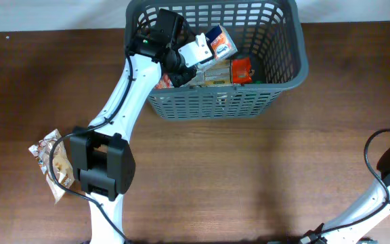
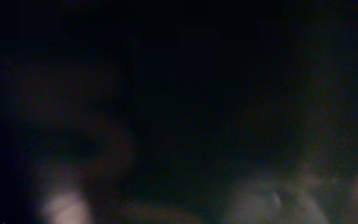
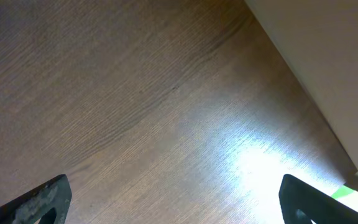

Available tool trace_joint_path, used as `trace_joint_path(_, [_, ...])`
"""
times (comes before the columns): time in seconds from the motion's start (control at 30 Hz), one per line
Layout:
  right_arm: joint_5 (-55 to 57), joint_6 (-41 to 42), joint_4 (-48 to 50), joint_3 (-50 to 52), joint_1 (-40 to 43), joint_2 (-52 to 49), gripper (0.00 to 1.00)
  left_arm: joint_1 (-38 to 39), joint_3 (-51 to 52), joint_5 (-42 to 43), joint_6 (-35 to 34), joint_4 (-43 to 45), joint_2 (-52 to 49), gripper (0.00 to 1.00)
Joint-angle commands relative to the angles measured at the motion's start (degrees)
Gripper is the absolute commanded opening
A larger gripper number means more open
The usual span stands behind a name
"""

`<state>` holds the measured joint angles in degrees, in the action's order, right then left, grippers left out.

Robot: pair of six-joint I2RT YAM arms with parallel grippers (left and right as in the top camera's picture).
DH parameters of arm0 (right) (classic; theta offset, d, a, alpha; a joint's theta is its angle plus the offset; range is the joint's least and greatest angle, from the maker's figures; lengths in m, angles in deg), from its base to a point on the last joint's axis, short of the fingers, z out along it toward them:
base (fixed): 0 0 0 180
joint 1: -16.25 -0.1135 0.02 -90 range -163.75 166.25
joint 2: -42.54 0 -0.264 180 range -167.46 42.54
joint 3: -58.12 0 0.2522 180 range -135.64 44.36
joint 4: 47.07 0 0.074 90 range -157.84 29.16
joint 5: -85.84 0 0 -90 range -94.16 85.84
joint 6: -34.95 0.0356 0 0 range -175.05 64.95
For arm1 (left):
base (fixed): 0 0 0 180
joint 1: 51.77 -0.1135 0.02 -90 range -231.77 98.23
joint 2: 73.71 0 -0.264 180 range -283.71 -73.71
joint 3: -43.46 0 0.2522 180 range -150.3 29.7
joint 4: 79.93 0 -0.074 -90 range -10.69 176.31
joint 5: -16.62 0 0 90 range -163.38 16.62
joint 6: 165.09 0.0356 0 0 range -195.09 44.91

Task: Pack container
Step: 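Lower the tissue box into the basket and open the left gripper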

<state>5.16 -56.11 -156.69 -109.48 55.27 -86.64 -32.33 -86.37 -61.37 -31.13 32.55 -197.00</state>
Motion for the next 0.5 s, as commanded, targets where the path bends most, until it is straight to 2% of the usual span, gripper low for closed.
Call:
trace_joint_path(0.0, [-0.1,0.7,0.1,0.2,0.3,0.2,0.99,-0.4,0.7,0.4,0.3,0.2,0.4,0.45])
trace_joint_path(0.03, [-0.1,0.7,0.1,0.2,0.3,0.2,0.99,-0.4,0.7,0.4,0.3,0.2,0.4,0.71])
trace_joint_path(0.13, [-0.1,0.7,0.1,0.2,0.3,0.2,0.99,-0.4,0.7,0.4,0.3,0.2,0.4,0.77])
trace_joint_path(0.17, [-0.1,0.7,0.1,0.2,0.3,0.2,0.99,-0.4,0.7,0.4,0.3,0.2,0.4,0.92])
trace_joint_path(0.2, [-0.1,0.7,0.1,0.2,0.3,0.2,0.99,-0.4,0.7,0.4,0.3,0.2,0.4,1.00])
trace_joint_path(0.47, [-0.1,0.7,0.1,0.2,0.3,0.2,0.99,-0.4,-0.5,-1.1,0.2,1.3,0.9,0.99])
